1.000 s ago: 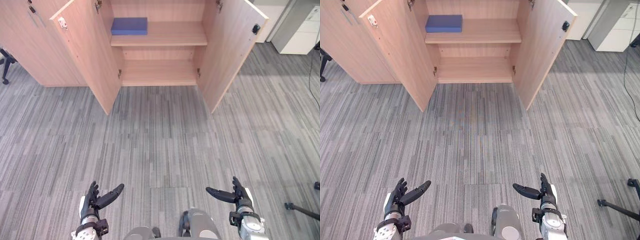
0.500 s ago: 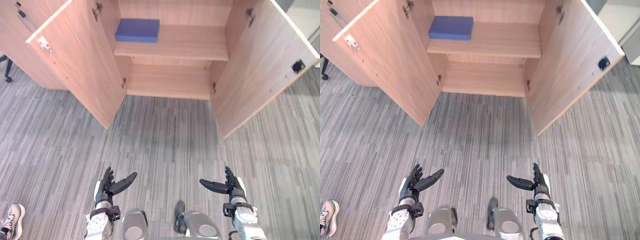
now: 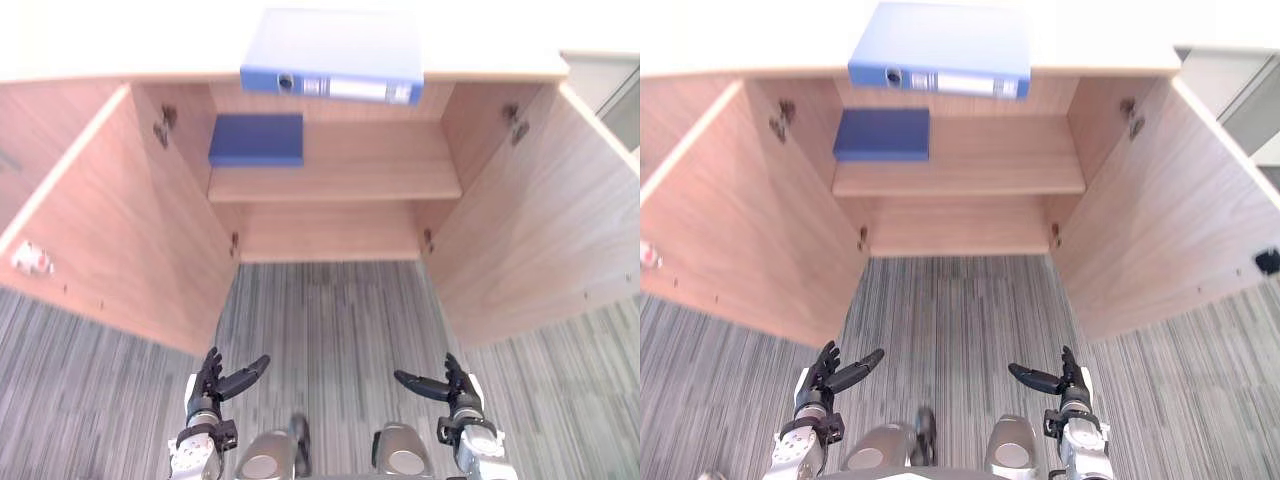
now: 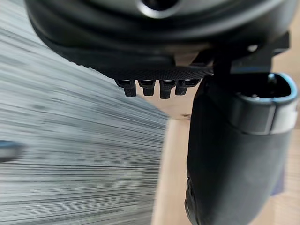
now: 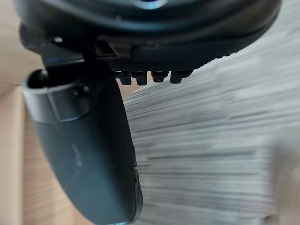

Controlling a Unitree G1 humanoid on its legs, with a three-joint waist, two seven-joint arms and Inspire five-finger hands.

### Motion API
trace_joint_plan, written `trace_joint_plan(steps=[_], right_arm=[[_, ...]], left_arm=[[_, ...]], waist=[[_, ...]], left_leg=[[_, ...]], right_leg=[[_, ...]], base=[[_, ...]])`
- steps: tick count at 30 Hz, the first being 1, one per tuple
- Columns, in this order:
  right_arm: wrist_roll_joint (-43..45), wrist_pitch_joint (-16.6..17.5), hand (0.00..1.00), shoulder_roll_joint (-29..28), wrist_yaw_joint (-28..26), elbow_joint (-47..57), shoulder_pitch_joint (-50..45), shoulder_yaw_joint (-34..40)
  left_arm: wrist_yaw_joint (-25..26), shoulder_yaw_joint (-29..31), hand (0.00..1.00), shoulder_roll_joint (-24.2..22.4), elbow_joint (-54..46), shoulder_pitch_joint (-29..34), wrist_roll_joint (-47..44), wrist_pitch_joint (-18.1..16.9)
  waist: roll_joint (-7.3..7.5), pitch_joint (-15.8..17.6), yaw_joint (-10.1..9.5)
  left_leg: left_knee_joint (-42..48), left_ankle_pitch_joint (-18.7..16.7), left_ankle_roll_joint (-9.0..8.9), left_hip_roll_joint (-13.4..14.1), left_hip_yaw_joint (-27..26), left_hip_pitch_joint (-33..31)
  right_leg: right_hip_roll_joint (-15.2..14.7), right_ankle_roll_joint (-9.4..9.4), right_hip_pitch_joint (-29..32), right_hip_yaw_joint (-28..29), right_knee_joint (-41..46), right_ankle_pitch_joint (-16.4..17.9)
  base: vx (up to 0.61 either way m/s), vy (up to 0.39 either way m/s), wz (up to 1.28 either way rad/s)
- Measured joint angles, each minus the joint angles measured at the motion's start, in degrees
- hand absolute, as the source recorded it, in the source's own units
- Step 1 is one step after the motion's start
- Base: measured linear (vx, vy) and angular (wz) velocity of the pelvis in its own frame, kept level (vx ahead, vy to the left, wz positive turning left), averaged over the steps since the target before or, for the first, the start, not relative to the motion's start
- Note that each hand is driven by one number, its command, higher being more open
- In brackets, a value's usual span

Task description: Walk over to the cabinet, pick up the folder, carry it to the office cabinet, place the folder inside the office cabinet, then close the office cabinet door

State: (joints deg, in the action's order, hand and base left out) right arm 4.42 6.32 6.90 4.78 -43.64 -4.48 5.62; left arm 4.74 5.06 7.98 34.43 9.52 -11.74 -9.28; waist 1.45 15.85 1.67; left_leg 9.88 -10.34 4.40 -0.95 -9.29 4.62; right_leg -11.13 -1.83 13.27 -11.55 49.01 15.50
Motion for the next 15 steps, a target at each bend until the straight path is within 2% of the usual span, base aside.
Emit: trace_joint_plan(steps=[1,2,3,4,5,6,7,8,9,10,11,12,13,14,15], right_arm=[[-0.15,0.0,1.0,-0.39,-0.03,-0.02,0.05,-0.03],[-0.16,0.01,1.0,-0.38,-0.04,-0.02,0.07,-0.05],[-0.15,-0.01,1.0,-0.32,0.02,-0.01,-0.47,-0.02],[-0.16,0.0,1.0,-0.32,0.02,0.0,-1.06,-0.01],[-0.26,0.0,1.0,-0.33,0.05,0.02,-2.95,0.0],[-0.31,-0.8,1.0,1.2,0.14,-1.11,-1.97,0.33],[-0.3,-0.86,1.0,1.16,0.15,-0.75,-2.07,0.59],[-0.29,-0.77,1.0,1.43,0.13,-0.09,-2.23,0.85],[-0.27,-0.78,1.0,1.47,0.13,0.12,-2.4,0.85],[-0.19,-0.85,1.0,1.39,0.14,0.34,-2.91,0.47],[-0.04,-1.01,1.0,0.97,0.21,1.4,-3.8,0.43],[0.07,-0.75,1.0,0.81,0.25,2.0,-3.94,0.51],[0.25,-0.14,1.0,0.92,0.25,3.28,-3.46,1.08],[0.3,0.06,1.0,0.9,0.23,3.34,-2.94,1.51],[0.51,0.4,1.0,0.93,0.23,3.43,-2.24,2.28]], left_arm=[[-0.09,-0.01,1.0,0.46,0.21,-0.75,-0.01,0.01],[-0.11,-0.01,1.0,0.51,0.27,-1.02,-0.01,0.02],[-0.13,0.0,1.0,0.72,0.21,-1.15,-0.01,-0.02],[-0.12,-0.02,1.0,0.88,0.25,-1.04,0.0,0.01],[-0.11,-0.07,1.0,0.93,0.37,-0.29,0.01,0.19],[0.01,0.03,1.0,-1.0,2.63,-0.98,0.14,0.68],[-0.22,-0.09,1.0,-1.16,2.61,-0.96,0.57,0.75],[-0.29,-0.15,1.0,-2.25,2.17,-0.93,0.65,0.68],[-0.3,-0.13,1.0,-2.78,2.2,-1.17,0.65,0.69],[-0.36,-0.19,1.0,-3.55,2.01,-1.23,0.66,0.71],[-0.39,-0.49,1.0,-4.1,1.55,-0.96,0.65,0.68],[-0.4,-0.68,1.0,-4.33,1.5,-0.91,0.65,0.66],[-0.45,-1.69,1.0,-4.83,1.15,-0.91,0.64,0.66],[-0.52,-2.19,1.0,-4.81,0.88,-0.88,0.64,0.66],[-0.83,-2.77,1.0,-4.73,0.41,-1.03,0.64,0.66]], waist=[[-0.24,0.03,0.86],[-0.29,0.02,1.04],[-0.18,-0.17,1.23],[0.32,-0.46,1.16],[1.78,-1.39,1.32],[-1.61,-1.59,0.88],[-1.48,-1.83,1.15],[-2.02,-1.73,1.18],[-2.26,-1.57,1.3],[-2.24,-1.56,1.05],[-2.13,-1.6,0.32],[-1.99,-1.7,0.03],[-1.87,-1.86,-0.35],[-1.93,-1.9,-0.48],[-2.31,-2.13,-0.51]], left_leg=[[-0.76,-0.18,-0.28,0.88,1.04,1.59],[-1.12,-0.39,-0.65,1.36,1.25,2.44],[-1.63,-1.84,-3.08,2.28,1.7,4.87],[-1.55,-2.99,-4.86,2.27,1.84,5.99],[-0.67,-5.91,-7.16,1.51,2.75,8.23],[2.01,-7.1,-7.88,4.22,3.52,8.27],[4.79,-6.59,-8.75,4.15,4.35,7.26],[12.52,-5.83,-9.51,5.18,4.8,4.65],[18.2,-4.64,-10.2,5.93,4.77,2.46],[30.7,-2.47,-10.95,8.42,4.28,-2.57],[36.91,-4.15,-10.59,10.63,2.67,-5.79],[37.07,-5.04,-10.1,11.09,1.71,-6.85],[31.01,-6.59,-9.17,10.57,0.3,-8.75],[26.67,-6.57,-9.05,10.06,0.34,-8.82],[17.09,-5.38,-9.43,9.48,0.93,-8.68]], right_leg=[[2.2,0.26,3.18,-1.61,-8.53,0.3],[3.54,0.08,4.1,-1.55,-13.58,-0.36],[6.68,0.29,4.68,-0.75,-28.74,-6.61],[7.53,0.84,4.53,0.29,-34.88,-11.01],[8.04,3.75,4.23,3.03,-38.92,-25.24],[9.58,5.06,4.81,1.81,-34.25,-22.69],[9.22,4.97,4.71,1.72,-33.06,-19.89],[9.4,4.94,3.61,1.07,-31.69,-16.8],[9.47,5.14,2.16,0.45,-31.85,-15.75],[9.99,5.55,-1.74,-0.26,-33.83,-14.7],[10.83,5.9,-5.8,-0.59,-36.4,-14.36],[10.88,5.89,-7.36,-0.67,-37.57,-14.36],[10.66,5.84,-10.01,0.11,-40.13,-14.4],[10.59,5.79,-10.68,0.65,-40.86,-14.43],[10.71,5.5,-11.5,1.51,-41.95,-14.47]], base=[[0.55,-0.04,0.37],[0.68,-0.105,0.58],[0.58,-0.095,0.46],[0.75,-0.17,0.58],[0.5,-0.121,0.33],[0.7,-0.168,0.34],[0.52,-0.148,0.2],[0.52,-0.172,0.3],[0.51,-0.198,0.39],[0.47,-0.165,0.31],[0.44,-0.147,0.17],[0.39,-0.103,-0.14],[0.28,-0.055,-0.24],[0.38,-0.016,-0.37],[0.29,0.027,-0.36]])
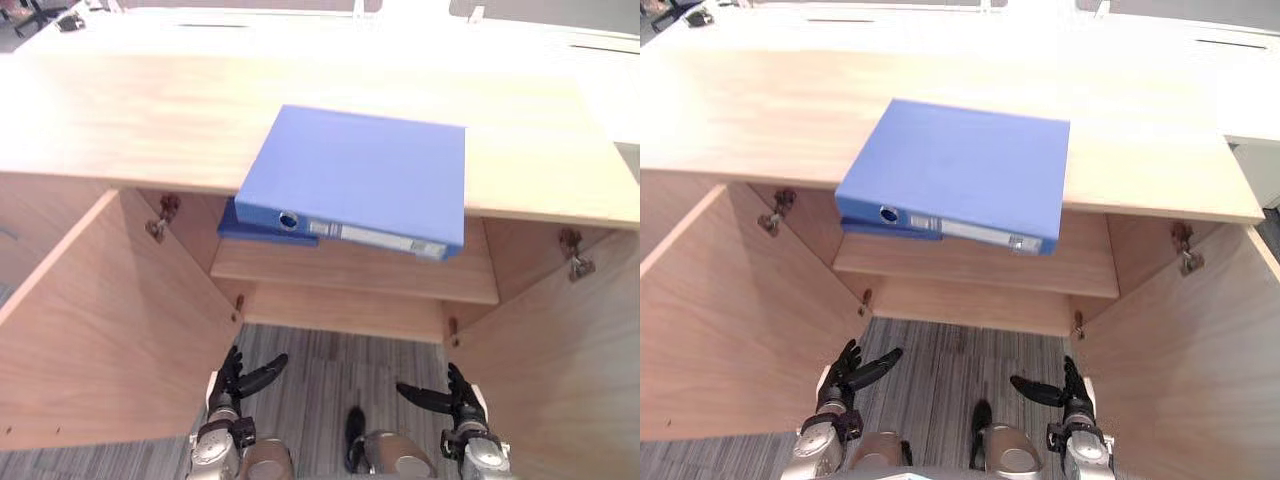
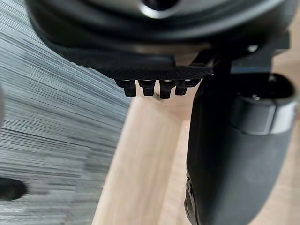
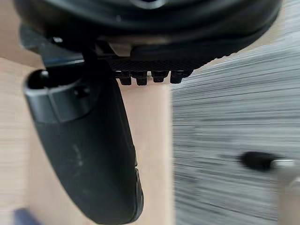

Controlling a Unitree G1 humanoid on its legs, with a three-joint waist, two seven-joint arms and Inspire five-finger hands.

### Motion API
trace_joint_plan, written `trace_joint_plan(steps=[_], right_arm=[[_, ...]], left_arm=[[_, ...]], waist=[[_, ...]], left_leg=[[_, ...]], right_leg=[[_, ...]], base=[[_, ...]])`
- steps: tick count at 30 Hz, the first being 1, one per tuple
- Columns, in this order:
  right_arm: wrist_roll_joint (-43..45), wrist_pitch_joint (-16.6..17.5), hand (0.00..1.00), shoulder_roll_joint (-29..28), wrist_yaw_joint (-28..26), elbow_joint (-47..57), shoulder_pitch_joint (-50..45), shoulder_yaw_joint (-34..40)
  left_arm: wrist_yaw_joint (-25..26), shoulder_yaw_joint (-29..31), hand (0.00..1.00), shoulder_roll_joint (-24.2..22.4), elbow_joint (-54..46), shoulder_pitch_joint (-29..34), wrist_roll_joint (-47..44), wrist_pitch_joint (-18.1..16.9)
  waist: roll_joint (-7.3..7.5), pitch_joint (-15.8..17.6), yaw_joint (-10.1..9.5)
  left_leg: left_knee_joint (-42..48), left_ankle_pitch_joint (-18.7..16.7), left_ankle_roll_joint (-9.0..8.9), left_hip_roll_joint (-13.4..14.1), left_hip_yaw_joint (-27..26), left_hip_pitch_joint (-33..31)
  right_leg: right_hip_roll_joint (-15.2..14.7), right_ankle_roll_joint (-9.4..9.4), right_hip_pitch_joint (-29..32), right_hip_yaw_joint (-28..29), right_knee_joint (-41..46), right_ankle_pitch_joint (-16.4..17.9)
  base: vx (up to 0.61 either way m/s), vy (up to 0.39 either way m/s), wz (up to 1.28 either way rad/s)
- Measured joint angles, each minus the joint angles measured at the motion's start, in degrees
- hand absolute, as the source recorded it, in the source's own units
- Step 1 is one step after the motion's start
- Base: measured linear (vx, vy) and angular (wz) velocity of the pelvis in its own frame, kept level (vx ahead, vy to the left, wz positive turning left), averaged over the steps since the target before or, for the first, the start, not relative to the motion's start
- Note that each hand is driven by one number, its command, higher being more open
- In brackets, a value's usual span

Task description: Walk over to the cabinet, pick up the folder, carry it to the office cabinet, place the folder inside the office cabinet, then close the office cabinet door

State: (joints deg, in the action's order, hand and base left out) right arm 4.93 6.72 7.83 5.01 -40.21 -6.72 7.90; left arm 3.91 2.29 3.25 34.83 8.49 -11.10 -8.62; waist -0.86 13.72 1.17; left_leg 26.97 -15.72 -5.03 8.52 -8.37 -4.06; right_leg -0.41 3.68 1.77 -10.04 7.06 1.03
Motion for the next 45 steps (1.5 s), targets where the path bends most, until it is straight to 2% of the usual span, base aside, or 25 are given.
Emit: trace_joint_plan(steps=[1,2,3,6,11,20,24,28,31,35,38,41,45], right_arm=[[-0.01,0.24,1.0,0.02,0.0,0.05,0.2,0.68],[-0.02,0.23,1.0,0.25,0.07,-0.12,0.2,1.26],[0.0,0.15,1.0,-0.06,0.13,-0.8,0.27,1.56],[0.09,0.04,1.0,-0.15,0.19,-2.05,-1.36,2.14],[0.13,-0.27,1.0,-0.8,-0.06,-3.22,-3.26,1.95],[-0.05,0.56,1.0,-0.67,0.0,-3.19,-3.18,1.97],[-0.74,0.95,1.0,-0.27,0.23,-3.2,-3.5,1.83],[-1.63,1.01,1.0,1.23,0.54,-3.24,-4.38,1.59],[-2.41,1.04,1.0,1.56,1.09,-3.41,-5.15,0.41],[-2.86,1.25,1.0,1.57,1.32,-4.76,-5.16,0.03],[-2.89,1.26,1.0,1.7,1.42,-5.94,-5.14,-1.38],[-3.13,1.27,1.0,1.7,0.96,-6.48,-5.14,-3.59],[-4.2,1.29,1.0,1.68,0.12,-6.44,-5.11,-4.01]], left_arm=[[-0.05,-0.27,1.0,-0.03,-0.53,-0.15,-0.01,-0.02],[-0.06,-0.44,1.0,-0.03,-0.77,-0.47,-0.01,-0.18],[-0.04,-0.42,1.0,0.29,-0.55,-0.67,-0.01,-0.1],[-0.09,-0.5,1.0,1.11,-3.05,-0.94,-0.02,-0.07],[-0.02,-0.57,1.0,3.95,-11.38,1.65,2.17,-0.52],[2.84,-0.51,1.0,5.35,-31.4,9.64,13.17,-3.08],[4.6,-0.75,1.0,5.73,-40.63,12.92,18.09,-5.46],[6.92,-1.71,1.0,5.91,-47.34,14.17,22.94,-7.82],[9.48,-1.7,1.0,6.23,-51.76,14.72,27.27,-8.34],[12.0,-1.95,1.0,7.42,-56.98,14.98,32.11,-8.71],[12.35,-3.49,1.0,10.2,-59.31,14.31,36.13,-9.14],[11.98,-7.91,1.0,17.49,-59.39,10.5,41.04,-9.27],[11.07,-12.52,1.0,23.03,-59.12,4.57,45.15,-9.43]], waist=[[-0.42,-0.23,0.03],[-1.35,-0.71,0.22],[-1.0,-0.8,0.17],[-0.12,-1.65,1.3],[-0.16,-1.72,1.26],[-0.41,-3.86,1.07],[-1.17,-4.89,0.95],[-2.65,-6.01,0.36],[-2.05,-6.8,0.28],[-1.91,-6.94,-0.02],[-1.72,-7.14,0.0],[-1.31,-7.33,-0.03],[-0.82,-7.67,0.75]], left_leg=[[-6.64,2.86,0.2,-0.07,0.22,0.04],[-13.03,9.35,0.51,0.14,0.26,-0.26],[-13.34,9.1,0.35,0.09,0.02,0.17],[-20.67,11.49,1.64,-2.81,-0.85,2.95],[-23.5,11.67,1.69,-3.72,-1.9,6.59],[-24.56,11.66,1.71,-3.83,-1.29,8.65],[-24.57,12.15,2.45,-4.51,0.07,8.67],[-25.07,12.8,2.96,-5.08,1.12,9.13],[-26.03,13.45,2.95,-5.48,1.57,9.61],[-25.9,13.55,2.95,-5.5,1.59,10.34],[-25.92,13.53,2.94,-5.53,1.58,10.63],[-26.02,13.61,3.06,-5.57,1.41,10.73],[-26.42,13.81,3.36,-5.61,0.84,11.25]], right_leg=[[0.28,-0.35,-0.11,0.48,-0.4,0.03],[1.06,-1.21,-0.11,1.04,-0.74,0.41],[0.89,-1.56,-0.13,1.65,-0.86,0.55],[-1.2,-3.55,-0.16,2.75,-3.02,0.32],[-1.73,-4.52,-2.76,4.0,-4.87,-0.13],[-1.7,-4.54,-4.61,3.82,-5.06,-0.14],[-2.18,-4.76,-4.99,3.35,-5.05,0.01],[-2.69,-5.22,-5.43,2.84,-4.79,-0.11],[-2.8,-5.91,-5.66,2.52,-4.98,0.16],[-2.92,-5.86,-6.65,2.52,-5.12,-0.3],[-3.07,-5.9,-7.15,2.53,-5.38,-0.5],[-3.08,-5.99,-7.24,2.68,-5.81,-0.89],[-3.06,-6.01,-7.64,3.23,-6.26,-1.13]], base=[[0.31,0.08,-0.4],[0.18,0.092,-0.33],[0.21,0.126,-0.23],[0.16,0.134,-0.05],[0.1,0.069,-0.12],[-0.02,0.001,0.01],[-0.1,-0.009,0.11],[-0.12,-0.003,0.1],[-0.08,-0.003,0.07],[-0.01,-0.002,0.0],[0.0,0.0,0.0],[0.0,0.002,-0.01],[0.01,0.008,-0.08]])
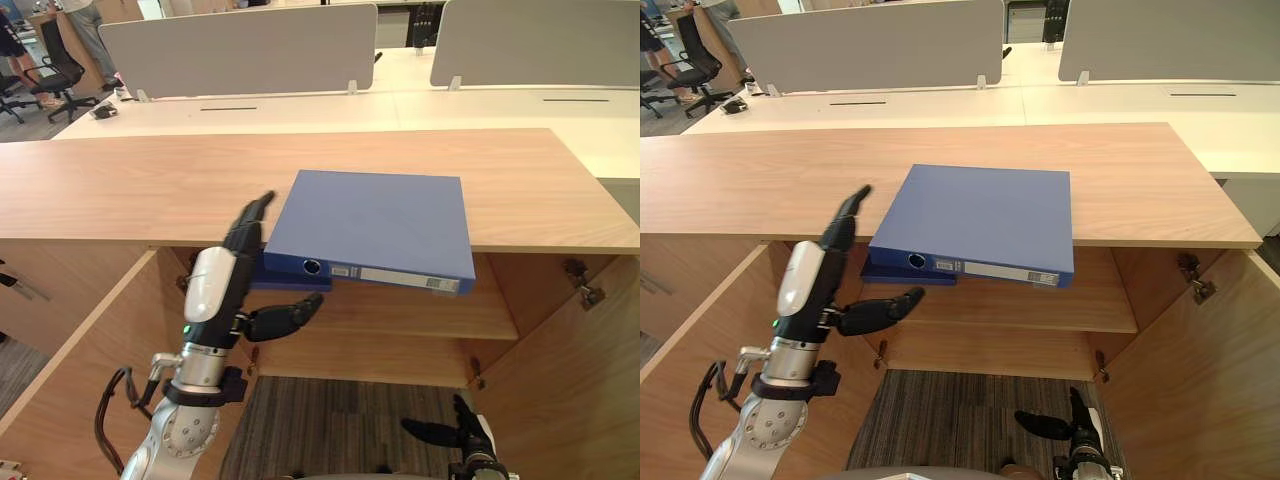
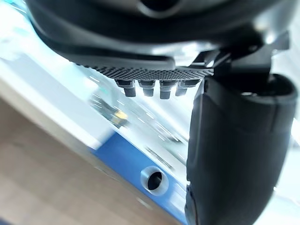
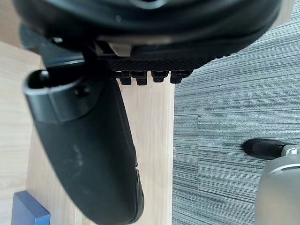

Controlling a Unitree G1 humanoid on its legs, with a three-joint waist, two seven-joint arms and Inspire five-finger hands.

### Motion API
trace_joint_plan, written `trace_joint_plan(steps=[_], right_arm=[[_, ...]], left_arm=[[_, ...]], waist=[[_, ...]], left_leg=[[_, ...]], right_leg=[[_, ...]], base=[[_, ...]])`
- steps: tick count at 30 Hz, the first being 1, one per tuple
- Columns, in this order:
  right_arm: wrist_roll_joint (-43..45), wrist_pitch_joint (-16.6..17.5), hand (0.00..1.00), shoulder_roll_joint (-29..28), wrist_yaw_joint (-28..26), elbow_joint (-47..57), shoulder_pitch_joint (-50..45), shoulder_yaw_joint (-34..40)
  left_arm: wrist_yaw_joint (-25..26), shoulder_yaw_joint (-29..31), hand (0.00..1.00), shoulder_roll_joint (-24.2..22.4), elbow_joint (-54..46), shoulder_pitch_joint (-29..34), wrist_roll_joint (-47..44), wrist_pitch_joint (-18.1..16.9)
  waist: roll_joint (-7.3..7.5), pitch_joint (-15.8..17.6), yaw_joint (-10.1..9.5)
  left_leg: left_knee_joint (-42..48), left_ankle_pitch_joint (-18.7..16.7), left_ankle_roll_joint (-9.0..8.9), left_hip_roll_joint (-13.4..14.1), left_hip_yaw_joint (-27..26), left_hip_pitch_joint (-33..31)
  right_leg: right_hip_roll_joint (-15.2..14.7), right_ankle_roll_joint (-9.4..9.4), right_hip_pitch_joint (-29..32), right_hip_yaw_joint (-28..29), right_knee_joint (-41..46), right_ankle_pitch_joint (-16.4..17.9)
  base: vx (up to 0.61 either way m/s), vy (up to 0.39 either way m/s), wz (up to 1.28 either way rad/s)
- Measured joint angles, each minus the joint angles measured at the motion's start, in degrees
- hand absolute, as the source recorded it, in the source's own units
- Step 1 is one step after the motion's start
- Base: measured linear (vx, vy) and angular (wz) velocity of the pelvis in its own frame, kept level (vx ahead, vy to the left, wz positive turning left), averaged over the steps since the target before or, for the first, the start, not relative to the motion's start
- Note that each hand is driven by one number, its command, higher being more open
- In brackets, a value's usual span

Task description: Walk over to the cabinet, pick up the folder, carry it to the office cabinet, place the folder inside the office cabinet, then close the office cabinet door

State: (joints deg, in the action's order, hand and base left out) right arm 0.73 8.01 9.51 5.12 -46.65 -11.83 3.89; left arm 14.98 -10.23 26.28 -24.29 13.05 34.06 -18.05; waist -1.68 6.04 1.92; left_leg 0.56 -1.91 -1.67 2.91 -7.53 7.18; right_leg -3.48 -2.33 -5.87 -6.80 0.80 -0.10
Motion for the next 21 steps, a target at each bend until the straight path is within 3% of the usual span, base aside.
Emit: trace_joint_plan(steps=[5,8,9,15,21], right_arm=[[-0.01,0.03,1.0,0.28,-0.41,0.02,-0.35,-0.36],[0.03,0.03,1.0,0.27,-0.74,0.01,-0.24,-0.5],[0.05,0.03,1.0,0.28,-0.86,0.02,-0.12,-0.73],[0.13,0.03,1.0,0.25,-1.39,0.11,-0.15,-0.96],[0.23,0.03,1.0,0.24,-1.51,0.18,-0.06,-0.78]], left_arm=[[-1.57,-2.64,1.0,2.98,2.56,-7.06,3.62,-0.64],[-1.75,-2.93,1.0,4.26,4.79,-7.87,6.85,-0.42],[-1.75,-3.12,0.0,4.63,5.98,-8.22,8.07,0.15],[-1.01,-3.18,0.0,4.21,9.54,-11.4,15.49,3.7],[0.39,-2.25,0.0,3.67,7.97,-14.52,16.77,3.2]], waist=[[0.85,-0.48,1.01],[0.84,-0.51,1.53],[0.84,-0.51,1.74],[0.85,-0.56,2.11],[0.88,-0.89,2.27]], left_leg=[[-1.0,-0.02,-0.02,0.01,-1.41,0.48],[-2.0,0.06,0.08,-0.05,-2.26,1.09],[-2.28,0.06,0.08,-0.1,-2.54,1.29],[-3.39,0.14,0.22,-0.8,-3.18,1.37],[-4.39,0.27,0.42,-1.23,-3.72,1.9]], right_leg=[[0.17,-0.02,0.74,1.47,-0.15,-0.05],[0.28,-0.08,1.02,2.17,-0.3,-0.14],[0.32,-0.09,1.03,2.41,-0.4,-0.15],[0.27,-0.4,1.63,3.06,-1.18,-0.38],[0.13,-0.72,1.4,3.52,-1.92,-0.66]], base=[[0.02,0.009,-0.14],[0.04,0.015,-0.16],[0.02,0.013,-0.12],[0.01,0.013,-0.06],[0.01,0.008,-0.04]])
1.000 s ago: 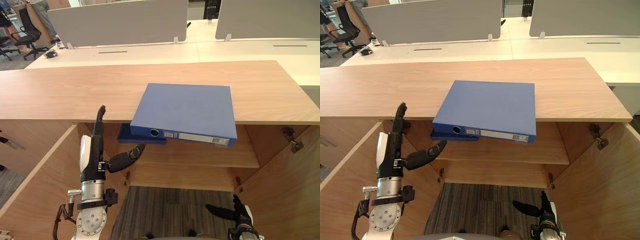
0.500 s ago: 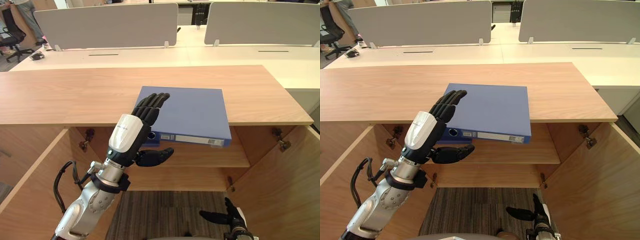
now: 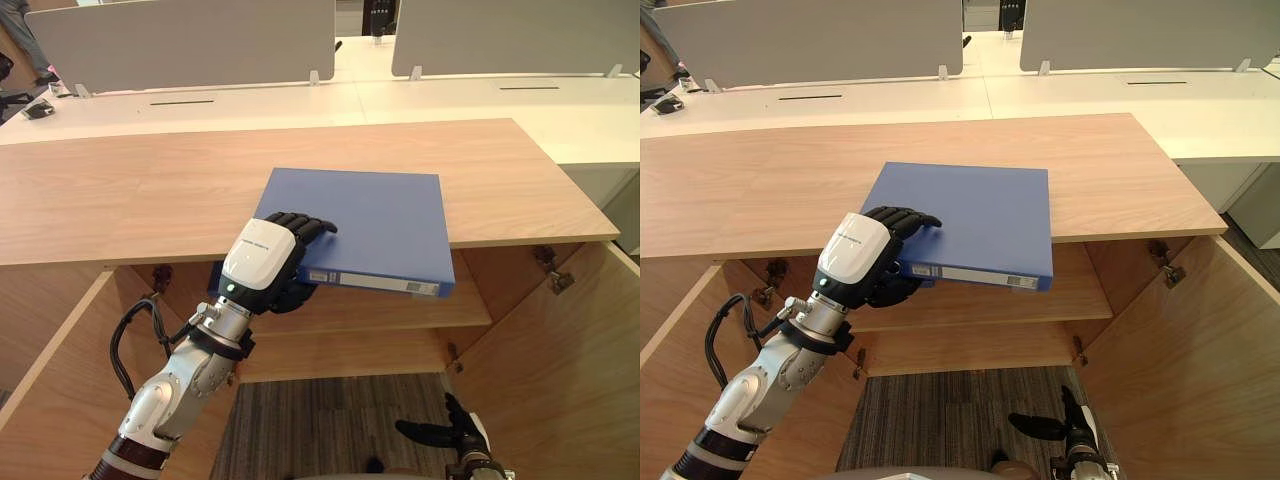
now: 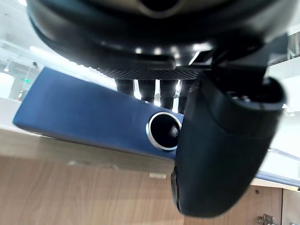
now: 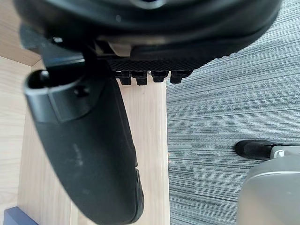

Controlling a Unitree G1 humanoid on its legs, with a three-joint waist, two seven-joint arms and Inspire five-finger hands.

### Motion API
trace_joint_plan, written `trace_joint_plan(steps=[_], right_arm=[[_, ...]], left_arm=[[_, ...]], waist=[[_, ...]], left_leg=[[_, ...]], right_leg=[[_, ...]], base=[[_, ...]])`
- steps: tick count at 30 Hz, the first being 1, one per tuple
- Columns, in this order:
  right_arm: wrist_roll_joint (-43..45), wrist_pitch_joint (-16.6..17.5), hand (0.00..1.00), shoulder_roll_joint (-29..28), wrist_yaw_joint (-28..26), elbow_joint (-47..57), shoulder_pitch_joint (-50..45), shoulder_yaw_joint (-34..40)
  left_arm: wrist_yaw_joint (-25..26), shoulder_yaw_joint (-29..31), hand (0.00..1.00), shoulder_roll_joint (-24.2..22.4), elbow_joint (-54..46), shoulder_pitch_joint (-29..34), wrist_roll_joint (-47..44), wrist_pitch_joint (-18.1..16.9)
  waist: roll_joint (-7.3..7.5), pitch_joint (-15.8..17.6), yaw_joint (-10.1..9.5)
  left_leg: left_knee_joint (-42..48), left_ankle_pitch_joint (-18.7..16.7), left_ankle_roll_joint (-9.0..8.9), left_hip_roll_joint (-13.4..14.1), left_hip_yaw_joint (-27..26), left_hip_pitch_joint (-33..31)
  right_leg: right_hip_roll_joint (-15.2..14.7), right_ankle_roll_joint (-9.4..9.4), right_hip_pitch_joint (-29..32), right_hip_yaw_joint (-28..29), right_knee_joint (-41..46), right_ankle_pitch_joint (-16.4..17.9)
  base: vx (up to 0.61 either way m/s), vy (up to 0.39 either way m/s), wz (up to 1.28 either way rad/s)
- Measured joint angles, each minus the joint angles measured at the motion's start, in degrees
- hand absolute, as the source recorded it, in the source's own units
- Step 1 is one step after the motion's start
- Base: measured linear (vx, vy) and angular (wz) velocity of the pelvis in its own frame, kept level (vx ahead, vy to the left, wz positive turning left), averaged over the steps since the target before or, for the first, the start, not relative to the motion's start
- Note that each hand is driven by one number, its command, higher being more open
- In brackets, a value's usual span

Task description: Walk over to the cabinet, pick up the folder, carry it to the office cabinet, place the folder inside the office cabinet, then close the office cabinet door

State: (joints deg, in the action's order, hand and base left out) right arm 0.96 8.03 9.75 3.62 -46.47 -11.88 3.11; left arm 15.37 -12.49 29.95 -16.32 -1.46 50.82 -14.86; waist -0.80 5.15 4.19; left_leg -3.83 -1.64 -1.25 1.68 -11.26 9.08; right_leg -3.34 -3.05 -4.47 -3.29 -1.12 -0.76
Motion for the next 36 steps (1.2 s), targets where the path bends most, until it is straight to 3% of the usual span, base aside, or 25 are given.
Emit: trace_joint_plan(steps=[3,7,12,20,26,29,36], right_arm=[[0.14,0.01,1.0,-0.11,0.01,0.93,0.14,0.02],[2.9,0.01,1.0,-1.23,0.28,4.48,-0.16,2.05],[8.47,0.19,1.0,-4.52,0.86,17.54,-2.61,5.71],[15.75,3.19,1.0,-11.62,1.42,46.31,-8.78,9.19],[16.61,4.43,1.0,-12.42,1.82,64.94,-10.07,10.52],[18.37,6.16,1.0,-10.54,0.74,72.85,-8.46,9.51],[23.23,8.37,1.0,-0.28,-5.35,77.35,-0.14,3.65]], left_arm=[[-0.56,0.98,0.0,-0.6,0.0,-0.19,-0.17,0.3],[-0.78,1.99,0.0,-5.34,-0.42,2.29,-2.45,0.31],[-3.94,1.86,0.0,-10.61,-7.35,7.28,-10.74,-0.19],[-6.15,1.19,0.0,-18.15,-16.85,12.43,-40.11,-2.43],[-12.95,1.49,0.0,-19.67,-19.7,16.38,-67.98,-2.51],[-17.1,2.01,0.0,-19.47,-19.75,18.6,-77.02,-1.92],[-25.2,1.63,0.0,-14.92,-19.13,22.01,-93.39,2.46]], waist=[[-0.05,-0.06,0.42],[0.0,-0.03,0.26],[0.06,0.02,0.32],[0.18,0.12,0.7],[0.04,0.4,1.22],[0.01,0.5,1.19],[-0.04,0.64,0.65]], left_leg=[[-0.18,-0.01,0.01,-0.21,-0.11,0.41],[-0.17,-0.39,0.29,-0.1,-1.39,0.37],[-0.02,-0.83,0.73,-0.23,-2.89,0.47],[2.16,-2.65,1.03,-0.1,-4.92,0.09],[3.15,-3.55,1.12,-0.1,-6.75,-0.05],[3.93,-4.11,1.06,-0.05,-7.5,-0.04],[4.63,-4.46,1.15,-0.14,-7.91,0.01]], right_leg=[[-0.19,-0.09,-0.28,0.25,-0.14,-0.06],[-0.24,-0.29,0.33,1.89,-0.13,-0.28],[-0.2,-0.49,0.73,3.27,-0.14,-0.59],[-0.15,-0.82,1.14,5.27,-0.08,-0.8],[-0.07,-1.21,1.74,7.27,-0.01,-1.07],[-0.04,-1.38,1.78,7.97,0.0,-1.18],[-0.26,-1.62,1.58,8.35,0.04,-1.37]], base=[[-0.01,0.006,-0.06],[-0.02,-0.001,-0.18],[-0.01,-0.001,-0.14],[-0.02,-0.009,-0.12],[-0.03,-0.011,-0.17],[-0.03,-0.015,-0.12],[-0.05,-0.024,-0.04]])
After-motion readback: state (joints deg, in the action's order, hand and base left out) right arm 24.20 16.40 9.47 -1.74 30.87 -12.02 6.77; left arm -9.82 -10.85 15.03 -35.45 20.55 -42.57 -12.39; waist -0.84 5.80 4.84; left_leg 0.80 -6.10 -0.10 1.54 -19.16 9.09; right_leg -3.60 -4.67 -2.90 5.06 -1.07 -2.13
